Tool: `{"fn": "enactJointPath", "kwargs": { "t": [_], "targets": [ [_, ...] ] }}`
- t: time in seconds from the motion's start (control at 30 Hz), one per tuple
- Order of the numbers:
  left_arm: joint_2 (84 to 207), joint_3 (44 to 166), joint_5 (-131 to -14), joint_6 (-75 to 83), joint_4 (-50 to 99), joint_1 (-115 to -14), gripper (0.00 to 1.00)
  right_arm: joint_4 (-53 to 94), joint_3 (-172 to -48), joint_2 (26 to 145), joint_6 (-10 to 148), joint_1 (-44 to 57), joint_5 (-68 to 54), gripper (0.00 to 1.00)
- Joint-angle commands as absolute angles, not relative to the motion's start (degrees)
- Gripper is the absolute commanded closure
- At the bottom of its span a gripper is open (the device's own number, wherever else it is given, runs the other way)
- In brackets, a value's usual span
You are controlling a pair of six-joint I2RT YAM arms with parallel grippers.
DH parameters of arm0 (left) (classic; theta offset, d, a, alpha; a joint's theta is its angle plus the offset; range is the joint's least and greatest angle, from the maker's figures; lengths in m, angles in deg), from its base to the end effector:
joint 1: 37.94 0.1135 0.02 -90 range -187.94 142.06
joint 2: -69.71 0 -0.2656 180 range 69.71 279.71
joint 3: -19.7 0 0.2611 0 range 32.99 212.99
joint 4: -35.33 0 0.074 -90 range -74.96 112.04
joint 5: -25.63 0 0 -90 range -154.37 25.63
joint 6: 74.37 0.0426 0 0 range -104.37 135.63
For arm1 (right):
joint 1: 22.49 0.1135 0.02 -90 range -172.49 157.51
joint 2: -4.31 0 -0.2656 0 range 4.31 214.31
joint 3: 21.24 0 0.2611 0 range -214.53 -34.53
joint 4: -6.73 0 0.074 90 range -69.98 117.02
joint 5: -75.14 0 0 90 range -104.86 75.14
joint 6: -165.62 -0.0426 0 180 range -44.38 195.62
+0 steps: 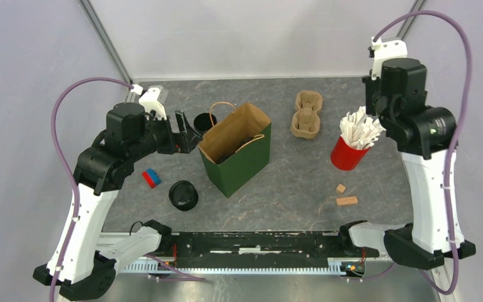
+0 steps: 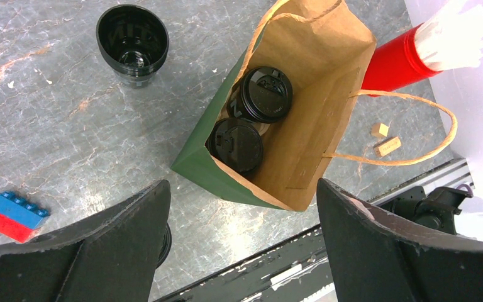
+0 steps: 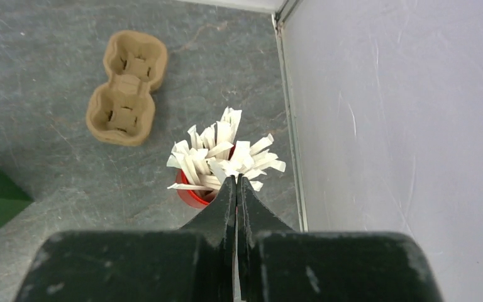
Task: Pack the takeout coffee
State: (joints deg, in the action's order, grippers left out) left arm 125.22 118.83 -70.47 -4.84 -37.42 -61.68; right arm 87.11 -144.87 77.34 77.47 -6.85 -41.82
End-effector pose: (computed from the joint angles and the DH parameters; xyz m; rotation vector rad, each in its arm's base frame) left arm 0.1449 -0.0687 0.4559 0.1273 2.1247 -0.5754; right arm 0.2030 0.0368 0.5137 -0.0297 2.0462 -0.3412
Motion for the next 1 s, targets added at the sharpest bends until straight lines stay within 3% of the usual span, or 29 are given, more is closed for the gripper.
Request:
{"fn": "enactJointPath", "kwargs": {
  "t": [0.0, 0.3, 0.43, 0.47, 0.73, 0.97],
  "targets": [
    [125.15, 119.20, -71.10, -2.92, -35.36, -61.67, 0.08, 90.36, -149.88, 74.94, 78.49, -7.05, -37.97, 1.00],
    [124.45, 119.76, -71.41, -3.19, -35.18, -61.71, 0.07, 68.81, -144.22, 65.89, 71.51, -7.04, -25.41, 1.00],
    [124.36, 120.08, -71.27, -3.11, -35.21, -61.67, 0.06, 62.80, -141.02, 66.54, 67.02, -7.02, -12.84, 1.00],
    [124.46, 120.13, -71.27, -3.27, -35.19, -61.67, 0.01, 61.07, -140.17, 67.12, 65.67, -7.02, -9.02, 1.00],
    [124.35, 120.62, -70.87, -3.53, -35.20, -61.67, 0.00, 47.39, -130.30, 68.29, 54.19, -6.78, 10.68, 1.00],
    [124.40, 120.80, -70.62, -3.69, -35.31, -61.75, 0.00, 47.19, -126.57, 70.08, 53.66, -2.10, 13.40, 1.00]
  ]
}}
